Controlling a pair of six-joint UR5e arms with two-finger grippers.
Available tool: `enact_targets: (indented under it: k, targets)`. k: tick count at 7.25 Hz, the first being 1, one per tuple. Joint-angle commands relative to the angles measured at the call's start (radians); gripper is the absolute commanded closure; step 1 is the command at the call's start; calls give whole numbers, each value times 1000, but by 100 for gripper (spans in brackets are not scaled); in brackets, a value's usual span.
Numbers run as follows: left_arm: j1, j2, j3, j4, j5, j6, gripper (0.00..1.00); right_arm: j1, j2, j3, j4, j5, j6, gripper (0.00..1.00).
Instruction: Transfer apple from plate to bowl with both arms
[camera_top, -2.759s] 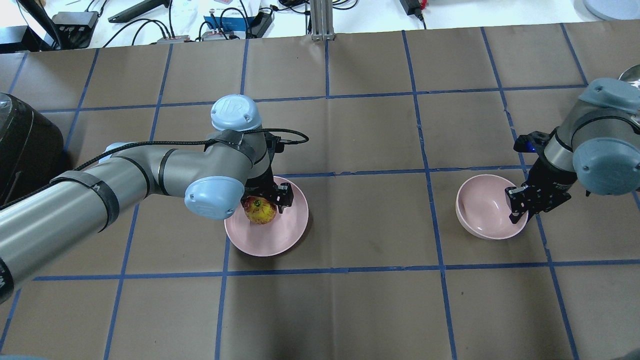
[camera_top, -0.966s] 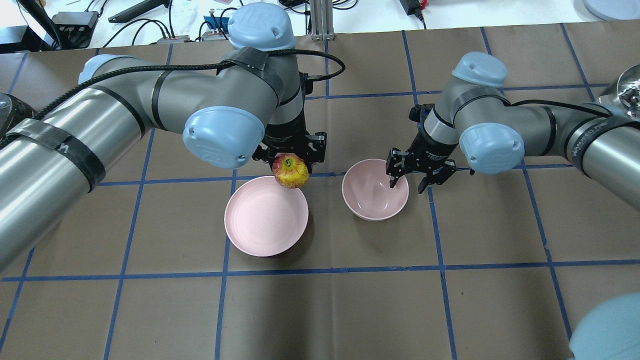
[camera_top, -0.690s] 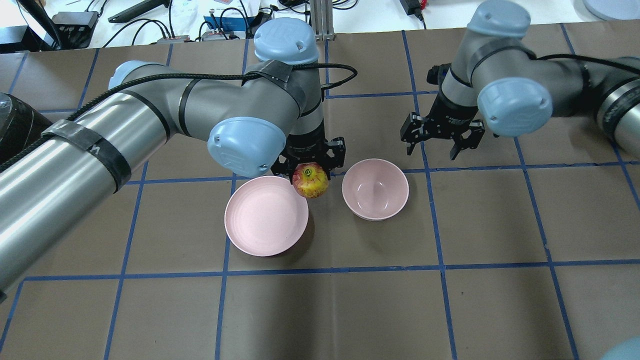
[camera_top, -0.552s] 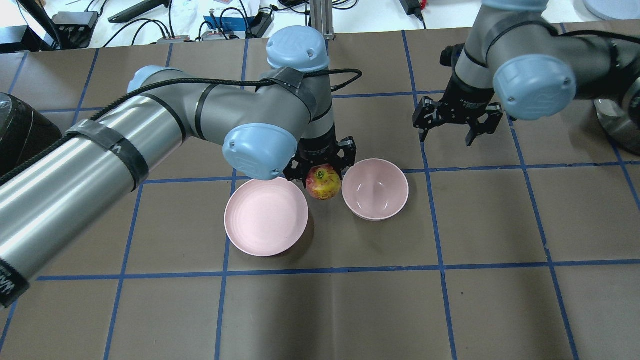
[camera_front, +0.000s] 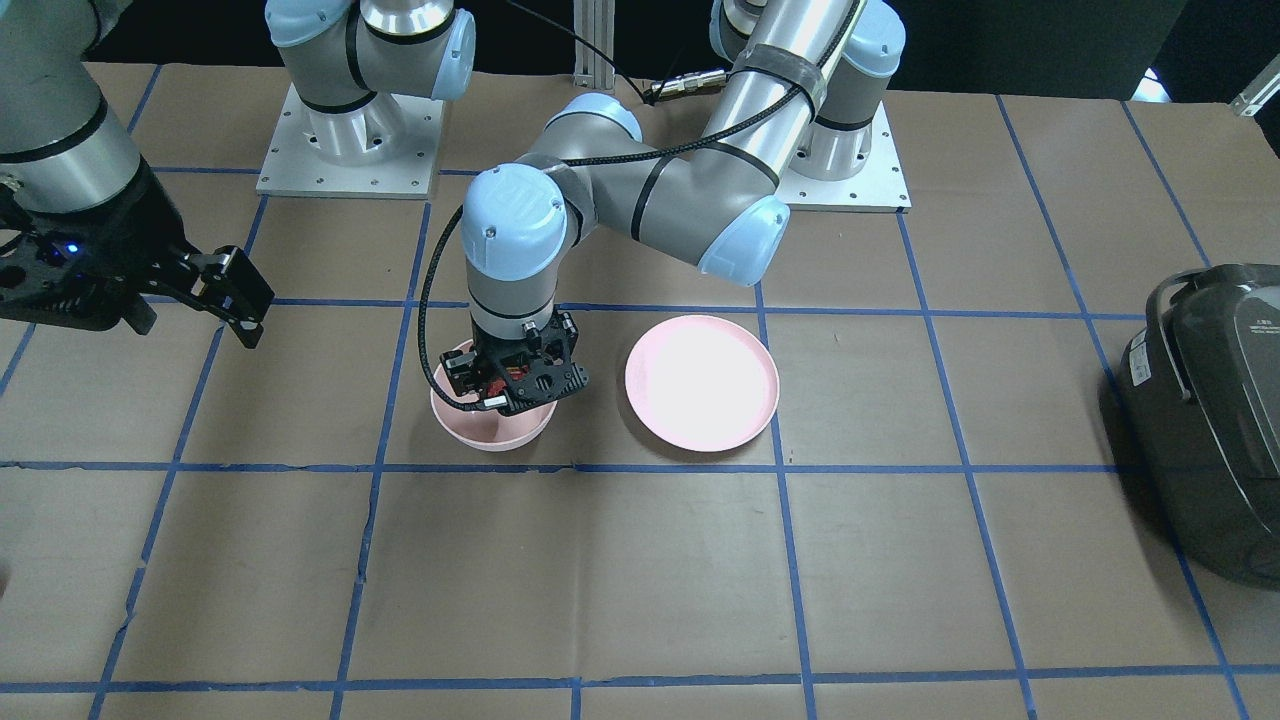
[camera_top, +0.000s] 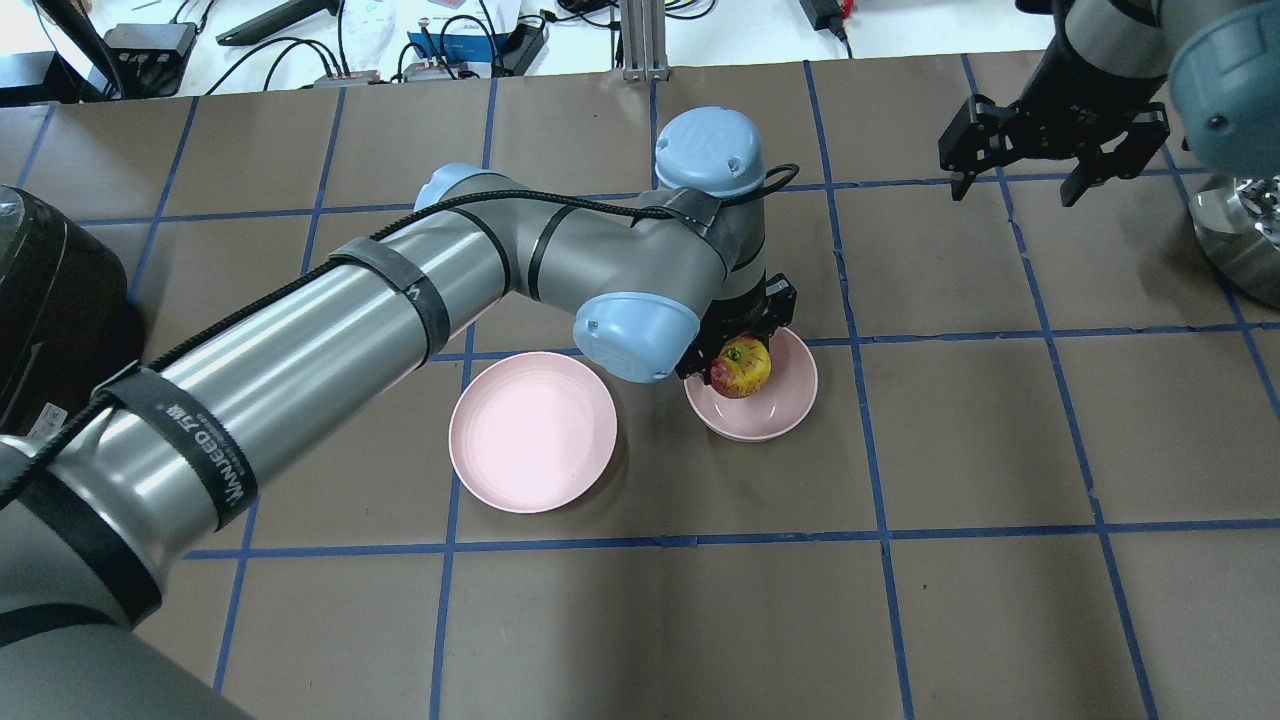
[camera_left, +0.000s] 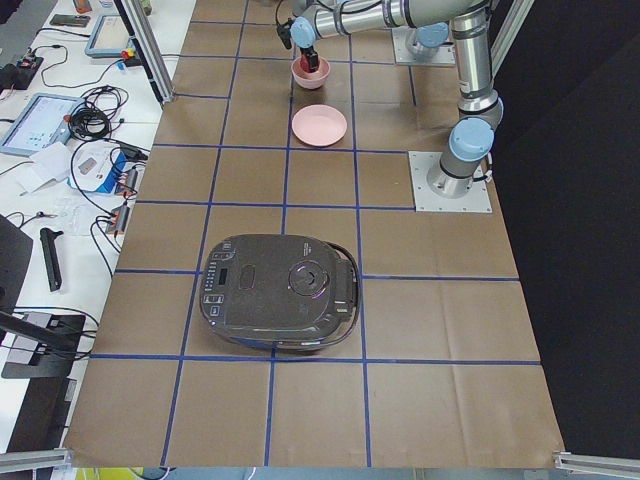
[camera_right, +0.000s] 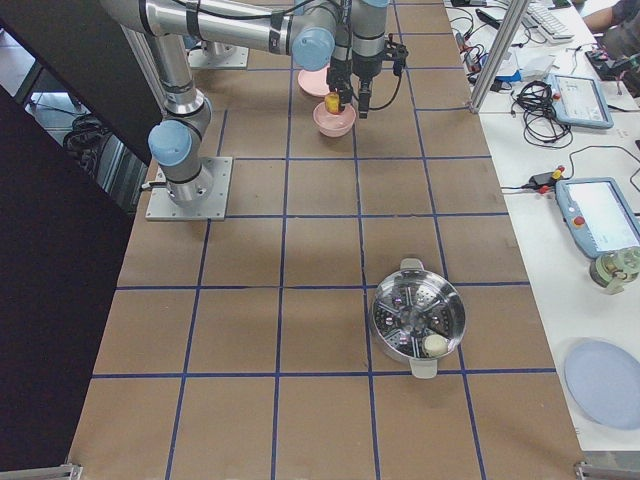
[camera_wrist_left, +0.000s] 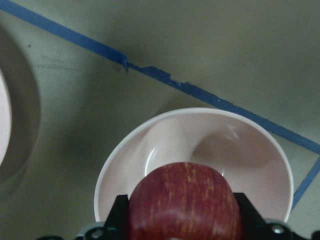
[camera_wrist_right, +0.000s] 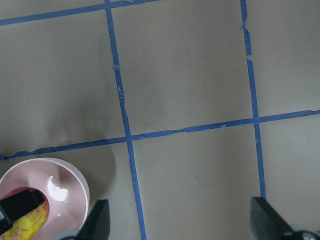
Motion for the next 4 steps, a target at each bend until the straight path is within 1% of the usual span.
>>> enact_targets:
  k: [1, 2, 4]
  targets:
    - [-21, -56, 17, 7, -3, -5, 51, -8, -10, 3, 27, -5, -3, 0]
    - [-23, -56, 14, 7, -2, -5, 1, -9, -8, 5, 28, -2, 0, 0]
    - [-20, -8, 20, 3, -3, 28, 0, -11, -7, 5, 31, -4, -2, 0]
